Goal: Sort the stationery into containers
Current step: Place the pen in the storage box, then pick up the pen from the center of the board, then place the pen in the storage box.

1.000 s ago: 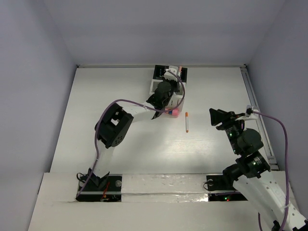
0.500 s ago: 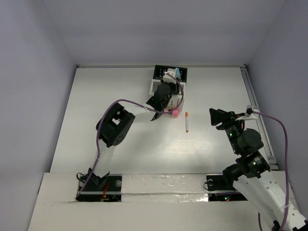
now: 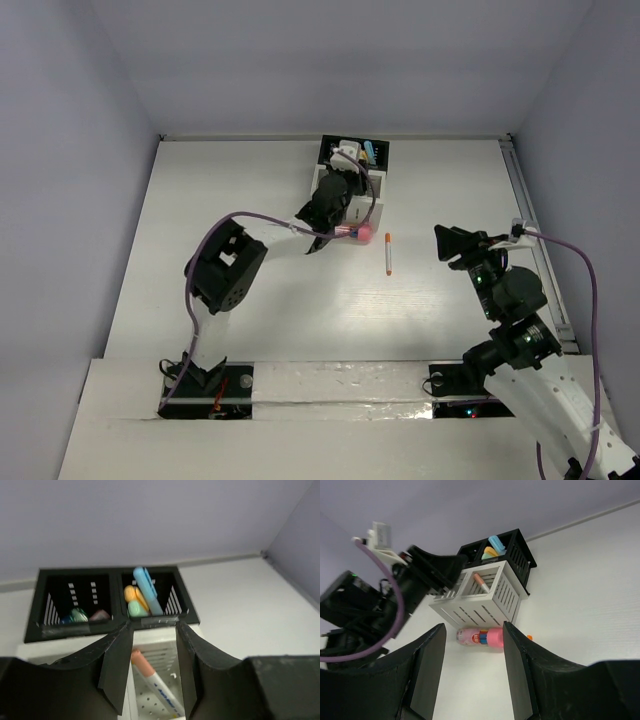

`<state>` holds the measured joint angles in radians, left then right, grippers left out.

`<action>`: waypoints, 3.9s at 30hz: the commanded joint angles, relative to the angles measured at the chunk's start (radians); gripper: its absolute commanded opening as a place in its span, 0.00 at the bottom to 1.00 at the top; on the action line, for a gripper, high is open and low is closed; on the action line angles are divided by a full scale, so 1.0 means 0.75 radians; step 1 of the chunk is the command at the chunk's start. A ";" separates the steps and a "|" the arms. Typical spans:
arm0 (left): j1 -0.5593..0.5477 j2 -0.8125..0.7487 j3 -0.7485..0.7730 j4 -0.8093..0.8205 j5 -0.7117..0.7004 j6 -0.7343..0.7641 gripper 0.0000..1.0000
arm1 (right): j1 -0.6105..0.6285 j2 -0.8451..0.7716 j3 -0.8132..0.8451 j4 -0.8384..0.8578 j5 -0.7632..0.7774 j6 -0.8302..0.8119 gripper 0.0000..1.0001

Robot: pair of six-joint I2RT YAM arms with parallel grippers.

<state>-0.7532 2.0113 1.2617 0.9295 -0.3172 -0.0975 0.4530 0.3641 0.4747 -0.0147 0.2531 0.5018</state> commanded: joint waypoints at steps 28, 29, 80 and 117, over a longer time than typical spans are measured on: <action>-0.391 0.134 0.189 -0.785 -0.221 -0.388 0.40 | 0.005 -0.050 0.021 0.028 0.033 0.002 0.55; -0.391 0.159 0.201 -0.787 -0.223 -0.385 0.40 | 0.005 -0.046 0.019 0.028 0.029 0.002 0.55; -0.100 -0.348 0.025 -0.313 0.079 -0.277 0.00 | 0.005 -0.044 0.017 0.030 0.022 0.006 0.56; 0.061 0.229 0.457 -0.076 0.208 -0.066 0.00 | 0.005 0.009 0.003 0.069 0.010 0.004 0.59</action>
<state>-0.7124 2.1883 1.5669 0.7765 -0.1802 -0.1757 0.4530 0.3695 0.4747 -0.0162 0.2642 0.5049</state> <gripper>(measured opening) 0.091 0.590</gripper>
